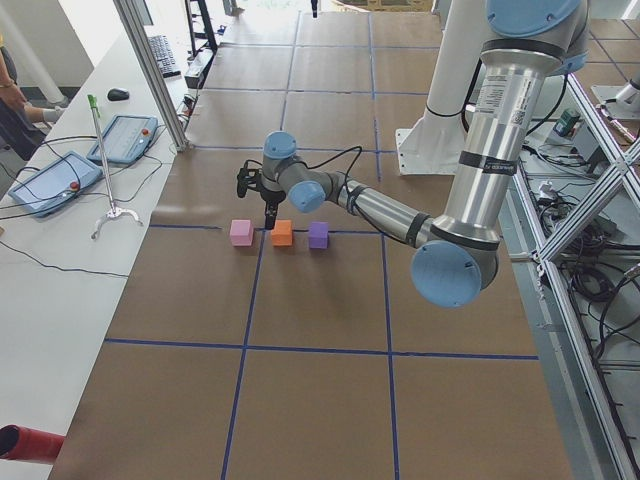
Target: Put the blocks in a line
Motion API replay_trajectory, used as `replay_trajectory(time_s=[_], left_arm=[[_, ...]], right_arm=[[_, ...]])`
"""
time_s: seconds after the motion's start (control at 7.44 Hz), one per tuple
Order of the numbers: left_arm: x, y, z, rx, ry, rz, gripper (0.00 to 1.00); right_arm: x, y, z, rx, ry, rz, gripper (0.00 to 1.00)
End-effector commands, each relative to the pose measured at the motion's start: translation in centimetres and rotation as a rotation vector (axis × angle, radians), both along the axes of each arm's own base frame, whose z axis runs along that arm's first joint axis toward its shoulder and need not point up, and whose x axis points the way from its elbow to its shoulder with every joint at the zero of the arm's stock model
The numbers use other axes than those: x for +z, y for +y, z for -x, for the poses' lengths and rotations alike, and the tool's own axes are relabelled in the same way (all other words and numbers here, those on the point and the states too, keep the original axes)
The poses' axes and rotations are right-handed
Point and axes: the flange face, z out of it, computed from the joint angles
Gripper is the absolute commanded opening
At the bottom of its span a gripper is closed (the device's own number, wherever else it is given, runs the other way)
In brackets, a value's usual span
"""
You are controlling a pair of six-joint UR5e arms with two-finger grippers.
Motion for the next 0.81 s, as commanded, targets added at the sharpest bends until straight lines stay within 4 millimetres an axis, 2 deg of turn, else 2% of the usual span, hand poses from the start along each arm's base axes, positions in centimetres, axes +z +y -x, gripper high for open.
replay_trajectory(time_s=[0.0,0.13,0.27,0.4,0.67], left_arm=[[-1.0,-0.6,4.9,-0.039,-0.024,-0.020,1.00],[1.5,-0.3,7.6,0.013,-0.059,-0.044,1.00],[4.5,-0.8,13.1,0.041,-0.089,-0.081,1.00],[8.7,-0.1,18.1,0.084,-0.113,-0.092,1.00],[16.9,-0.2,27.2,0.164,-0.140,-0.125,1.00]], right_arm=[[0.0,0.0,0.0,0.000,0.000,-0.001,1.00],[0.0,0.0,0.0,0.000,0.000,0.001,1.00],[0.0,0.0,0.0,0.000,0.000,0.001,1.00],[0.0,0.0,0.0,0.000,0.000,0.000,1.00],[0.0,0.0,0.0,0.000,0.000,0.000,1.00]])
